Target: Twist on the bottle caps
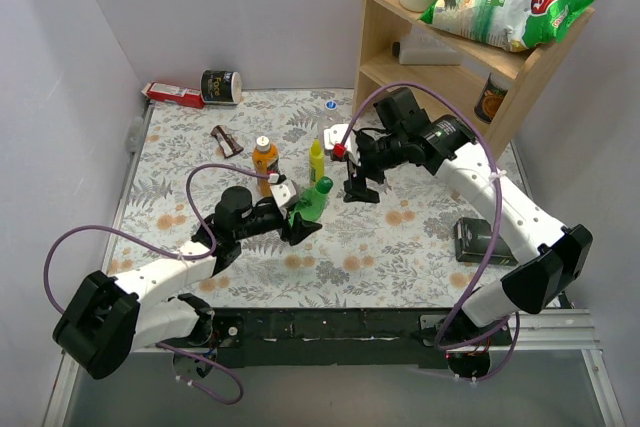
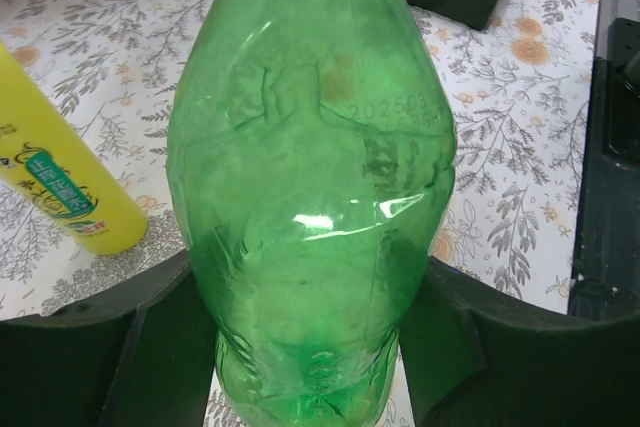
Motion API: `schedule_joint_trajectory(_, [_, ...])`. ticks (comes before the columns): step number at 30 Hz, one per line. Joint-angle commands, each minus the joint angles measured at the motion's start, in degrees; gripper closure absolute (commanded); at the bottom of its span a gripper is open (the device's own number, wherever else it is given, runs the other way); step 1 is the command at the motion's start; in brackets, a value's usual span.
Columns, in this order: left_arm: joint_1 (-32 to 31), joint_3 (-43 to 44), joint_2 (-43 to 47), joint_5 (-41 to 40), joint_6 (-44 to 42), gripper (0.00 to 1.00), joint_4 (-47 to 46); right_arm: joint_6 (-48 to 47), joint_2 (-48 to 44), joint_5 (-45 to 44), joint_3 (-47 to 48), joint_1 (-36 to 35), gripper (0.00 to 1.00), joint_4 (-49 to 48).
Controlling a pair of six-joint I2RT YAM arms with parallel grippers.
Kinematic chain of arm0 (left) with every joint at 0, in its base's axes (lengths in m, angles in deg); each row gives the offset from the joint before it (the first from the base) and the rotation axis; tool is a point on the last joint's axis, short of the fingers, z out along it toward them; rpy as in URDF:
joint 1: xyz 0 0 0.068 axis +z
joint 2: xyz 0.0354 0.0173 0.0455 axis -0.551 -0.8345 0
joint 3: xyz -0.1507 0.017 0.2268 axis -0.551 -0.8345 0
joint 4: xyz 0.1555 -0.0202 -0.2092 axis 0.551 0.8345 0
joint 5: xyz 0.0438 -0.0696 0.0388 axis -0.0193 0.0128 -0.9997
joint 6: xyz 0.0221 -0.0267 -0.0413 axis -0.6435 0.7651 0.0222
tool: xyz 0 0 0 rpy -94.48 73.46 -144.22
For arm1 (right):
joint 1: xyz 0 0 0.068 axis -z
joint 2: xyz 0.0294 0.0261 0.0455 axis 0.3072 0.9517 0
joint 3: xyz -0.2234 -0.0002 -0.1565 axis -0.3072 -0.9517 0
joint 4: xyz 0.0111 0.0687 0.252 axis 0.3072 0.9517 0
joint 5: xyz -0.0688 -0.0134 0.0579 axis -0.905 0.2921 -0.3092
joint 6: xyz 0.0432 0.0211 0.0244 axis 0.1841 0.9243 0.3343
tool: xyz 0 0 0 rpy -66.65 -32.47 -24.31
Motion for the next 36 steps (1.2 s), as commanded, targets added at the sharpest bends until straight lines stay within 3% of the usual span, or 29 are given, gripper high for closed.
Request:
schedule_joint_trajectory(1, [0.24, 3.58, 0.56, 4.77, -3.61, 1.0, 4.48, -0.22, -0.48, 7.79, 3.2, -0.11, 0.03, -5.77])
schedule_joint_trajectory(10, [0.24, 5.52, -0.59, 5.39, -3.18, 1.0, 5.1, -11.73, -3.91, 5.61, -4.8, -6.79, 0.02, -6.58])
schedule_joint_trajectory(17, [0.86, 6.05, -0.68, 3.1, 2.7, 1.0, 3.52, -11.22, -4.53, 2.53, -6.56, -6.97, 0.02, -6.31])
schedule_joint_trajectory(36, [4.81, 6.58, -2.43, 1.17, 8.6, 1.0, 0.18, -4.97, -6.81, -2.66, -11.74, -7.05, 0.02, -3.51])
